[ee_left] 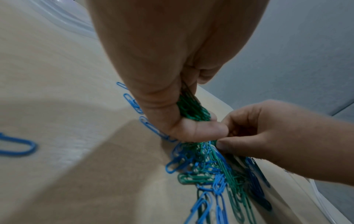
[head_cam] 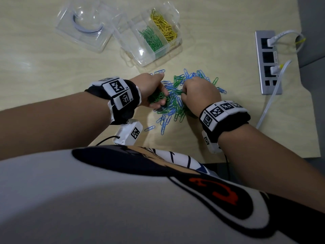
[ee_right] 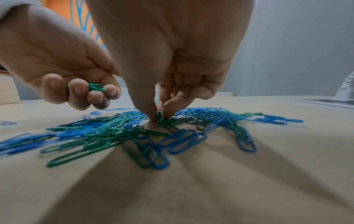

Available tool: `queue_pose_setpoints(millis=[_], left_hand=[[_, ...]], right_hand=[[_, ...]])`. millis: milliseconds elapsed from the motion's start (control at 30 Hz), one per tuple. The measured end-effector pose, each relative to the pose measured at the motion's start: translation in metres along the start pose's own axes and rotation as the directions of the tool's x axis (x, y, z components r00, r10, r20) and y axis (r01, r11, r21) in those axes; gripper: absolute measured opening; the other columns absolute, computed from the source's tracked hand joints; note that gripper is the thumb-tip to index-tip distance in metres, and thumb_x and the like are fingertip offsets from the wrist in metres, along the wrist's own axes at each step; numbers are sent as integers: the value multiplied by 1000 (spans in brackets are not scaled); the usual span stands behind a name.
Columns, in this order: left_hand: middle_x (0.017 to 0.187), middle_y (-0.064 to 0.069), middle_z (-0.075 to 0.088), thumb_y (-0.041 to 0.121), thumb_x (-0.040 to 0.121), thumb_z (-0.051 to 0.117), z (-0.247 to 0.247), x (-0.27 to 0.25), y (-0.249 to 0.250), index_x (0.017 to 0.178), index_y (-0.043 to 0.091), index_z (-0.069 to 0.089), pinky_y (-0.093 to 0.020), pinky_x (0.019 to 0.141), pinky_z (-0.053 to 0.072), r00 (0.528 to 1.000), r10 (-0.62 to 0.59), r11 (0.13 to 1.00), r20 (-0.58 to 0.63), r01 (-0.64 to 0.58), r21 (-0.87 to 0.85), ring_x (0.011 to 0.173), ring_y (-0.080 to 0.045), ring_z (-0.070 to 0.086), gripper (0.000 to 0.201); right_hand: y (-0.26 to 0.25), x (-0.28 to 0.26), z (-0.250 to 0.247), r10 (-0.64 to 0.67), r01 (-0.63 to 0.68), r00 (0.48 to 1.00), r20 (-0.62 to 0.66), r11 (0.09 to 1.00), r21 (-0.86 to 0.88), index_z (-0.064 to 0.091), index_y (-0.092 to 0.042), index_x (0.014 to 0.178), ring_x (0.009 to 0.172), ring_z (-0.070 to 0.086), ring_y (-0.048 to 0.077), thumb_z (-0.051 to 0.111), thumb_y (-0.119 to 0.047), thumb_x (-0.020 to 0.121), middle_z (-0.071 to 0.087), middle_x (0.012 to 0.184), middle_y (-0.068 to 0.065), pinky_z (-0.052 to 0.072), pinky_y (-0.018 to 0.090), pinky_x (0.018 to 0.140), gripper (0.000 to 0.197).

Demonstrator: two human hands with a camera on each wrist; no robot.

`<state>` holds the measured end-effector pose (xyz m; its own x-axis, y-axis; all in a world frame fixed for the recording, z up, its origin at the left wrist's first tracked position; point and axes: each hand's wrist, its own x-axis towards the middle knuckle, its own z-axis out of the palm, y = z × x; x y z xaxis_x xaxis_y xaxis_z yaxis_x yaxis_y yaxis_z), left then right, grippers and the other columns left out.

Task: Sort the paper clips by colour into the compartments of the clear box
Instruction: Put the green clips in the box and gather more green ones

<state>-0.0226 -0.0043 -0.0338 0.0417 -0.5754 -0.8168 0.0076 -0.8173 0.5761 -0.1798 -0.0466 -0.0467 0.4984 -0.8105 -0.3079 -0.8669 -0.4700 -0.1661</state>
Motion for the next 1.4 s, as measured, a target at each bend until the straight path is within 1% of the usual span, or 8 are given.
queue_pose_setpoints(millis=[167,333,533,633,800,933,1100,1400], left_hand=[[65,-13,58,48,101,26,1,1,2,77,6,59,-25,56,51,1000,4,1000,1,-4,-1,54,-19,56,58],[66,-14,58,48,101,26,4,0,6,78,6,59,-26,57,51,1000,13,1000,9,-13,3,58,-22,55,59],[68,-14,60,47,102,25,10,-1,11,81,6,57,-25,56,53,999,31,999,25,-30,-12,56,-19,58,57],[72,-15,61,45,101,29,12,-2,12,93,4,55,-26,53,53,998,58,996,12,-57,-71,56,-21,62,50],[71,-14,60,45,102,27,11,-3,11,93,2,59,-25,51,53,996,70,993,62,-64,-96,56,-20,62,54],[63,-13,60,48,101,22,7,-5,11,84,5,58,-23,49,51,995,43,996,90,-35,-84,55,-20,58,59],[60,-12,59,48,101,22,6,-7,11,82,7,58,-21,48,51,996,25,997,86,-19,-75,52,-19,56,58],[60,-13,57,47,101,24,4,-7,9,83,5,57,-24,57,51,1000,26,1000,15,-26,-8,55,-22,54,56]], right_hand=[[10,-2,-7,51,-48,998,-36,996,79,66,-16,93,93,59,32,56,-21,86,63,100,8,45,35,74,14],[21,-4,-19,123,-93,989,-87,954,285,70,-21,84,86,62,22,64,-23,82,68,84,-1,51,34,76,6],[6,-16,-33,-43,86,994,-104,886,455,70,-21,81,75,60,12,69,-21,78,64,77,-5,51,32,75,3],[-7,-20,-38,-111,160,986,-122,823,545,72,-20,84,68,58,4,69,-19,79,64,77,-7,48,22,70,6],[-12,-21,-37,-192,236,971,-140,849,472,74,-23,98,76,62,8,64,-21,84,67,89,-4,48,26,79,17],[1,-16,-30,-20,139,967,-255,879,455,72,-19,96,86,60,16,58,-17,86,66,94,1,46,27,80,17],[12,-11,-4,20,-19,1000,-3,992,128,67,-20,102,102,57,29,55,-27,90,61,108,8,45,35,82,18],[5,-5,2,83,-85,989,126,996,10,63,-12,98,91,59,32,55,-27,88,58,107,11,42,35,70,20]])
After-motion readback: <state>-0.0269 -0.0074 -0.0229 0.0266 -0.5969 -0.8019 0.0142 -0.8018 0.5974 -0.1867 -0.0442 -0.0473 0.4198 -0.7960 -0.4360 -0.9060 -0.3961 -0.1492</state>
